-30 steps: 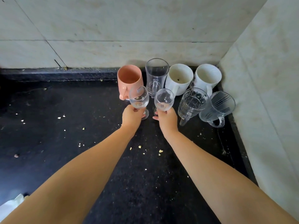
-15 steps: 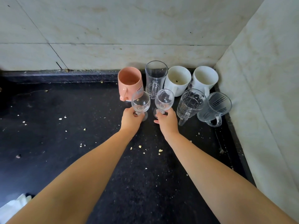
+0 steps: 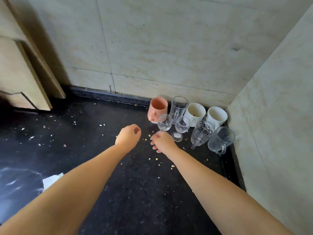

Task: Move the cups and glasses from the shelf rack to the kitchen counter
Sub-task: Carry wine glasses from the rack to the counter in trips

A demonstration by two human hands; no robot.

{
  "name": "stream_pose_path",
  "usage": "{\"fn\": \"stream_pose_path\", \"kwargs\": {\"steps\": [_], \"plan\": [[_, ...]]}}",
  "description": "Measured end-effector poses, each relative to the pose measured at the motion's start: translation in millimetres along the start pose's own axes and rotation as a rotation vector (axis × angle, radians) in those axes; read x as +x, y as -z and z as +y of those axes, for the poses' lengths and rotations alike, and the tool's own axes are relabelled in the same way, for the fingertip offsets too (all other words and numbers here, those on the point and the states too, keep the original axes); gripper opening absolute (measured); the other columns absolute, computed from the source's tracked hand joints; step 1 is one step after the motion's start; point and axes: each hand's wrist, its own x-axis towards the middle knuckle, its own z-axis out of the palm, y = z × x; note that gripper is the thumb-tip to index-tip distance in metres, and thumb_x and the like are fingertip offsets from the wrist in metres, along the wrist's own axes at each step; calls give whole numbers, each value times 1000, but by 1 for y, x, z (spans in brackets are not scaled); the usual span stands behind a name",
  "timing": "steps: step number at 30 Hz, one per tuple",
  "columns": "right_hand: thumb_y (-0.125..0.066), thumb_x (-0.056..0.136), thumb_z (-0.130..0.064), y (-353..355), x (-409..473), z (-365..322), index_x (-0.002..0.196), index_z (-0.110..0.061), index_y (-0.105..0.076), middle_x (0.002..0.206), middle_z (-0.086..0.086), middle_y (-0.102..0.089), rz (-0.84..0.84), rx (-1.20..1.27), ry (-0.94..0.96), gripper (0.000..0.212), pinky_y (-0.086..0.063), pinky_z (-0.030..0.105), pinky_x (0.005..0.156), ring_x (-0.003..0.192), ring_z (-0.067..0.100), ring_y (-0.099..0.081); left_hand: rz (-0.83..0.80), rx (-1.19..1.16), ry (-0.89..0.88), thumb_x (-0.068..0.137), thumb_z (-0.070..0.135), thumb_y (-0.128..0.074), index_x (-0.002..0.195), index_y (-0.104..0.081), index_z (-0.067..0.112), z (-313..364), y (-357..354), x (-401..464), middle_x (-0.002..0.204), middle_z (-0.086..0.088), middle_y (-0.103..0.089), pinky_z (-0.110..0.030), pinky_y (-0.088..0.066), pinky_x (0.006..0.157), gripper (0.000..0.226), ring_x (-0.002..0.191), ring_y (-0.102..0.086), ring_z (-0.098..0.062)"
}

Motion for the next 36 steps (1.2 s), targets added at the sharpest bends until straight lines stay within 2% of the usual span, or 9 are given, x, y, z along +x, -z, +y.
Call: {"fn": "stream_pose_path", "kwargs": {"steps": [2,4,7,10,16,19,26,31,36], "plan": [[-41,93,-20,-11,-8,-18,97,-12,-59,98,10,-69,-3,-414,150,19,-51,33,73,86,27,-66,21,99,5,92,24,-47,106,-65,15,-12,19,-18,106,-5,-68,-37,-53,80,24,91,-63,-26],[-42,94,-23,-29,-22,-34,107,-11,-61,115,11,-66,-30,-795,251,26,-46,34,82,105,32,-63,60,202,14,92,24,-45,104,-65,16,-33,37,-42,105,-4,-67,-36,-52,77,25,87,-62,-27],[-47,94,-24,-64,-43,-48,120,-9,-57,126,13,-58,-86,-1155,391,32,-46,39,90,113,34,-57,136,299,50,93,24,-43,105,-63,15,-67,63,-78,110,-6,-62,-36,-48,81,25,101,-60,-29],[-50,93,-22,-113,-69,-61,130,-11,-48,134,12,-47,-87,-1365,530,38,-39,44,99,124,34,-48,224,340,130,95,26,-40,108,-62,16,-105,94,-120,114,-6,-60,-38,-48,84,27,107,-57,-29],[-48,91,-12,-225,-153,-75,129,-11,-47,135,12,-45,-146,-1464,826,38,-37,42,100,125,31,-45,348,349,330,95,23,-38,107,-62,15,-183,150,-237,114,-6,-59,-40,-51,83,28,106,-58,-30],[-47,91,-11,-287,-213,-65,127,-11,-48,132,13,-46,-205,-1494,946,36,-39,43,98,122,32,-46,411,298,452,94,23,-40,104,-63,14,-227,167,-323,113,-8,-59,-39,-49,85,27,106,-58,-31],[-45,90,-9,-432,-374,-10,125,-10,-47,130,14,-45,-396,-1507,1190,35,-43,45,95,123,34,-45,487,322,768,95,26,-41,112,-60,12,-330,186,-554,117,-12,-58,-42,-49,87,29,110,-55,-32],[-42,93,-17,-534,-494,32,128,-11,-45,131,13,-47,-589,-1538,1410,35,-43,45,93,122,34,-47,604,204,1036,92,27,-44,113,-60,16,-386,195,-715,119,-10,-58,-40,-49,91,29,113,-56,-31],[-41,94,-18,-615,-586,65,127,-11,-46,132,13,-47,-741,-1560,1595,34,-43,46,94,123,34,-47,740,95,1225,94,32,-46,109,-62,16,-420,196,-826,111,-7,-61,-40,-52,89,27,105,-59,-27]]}}
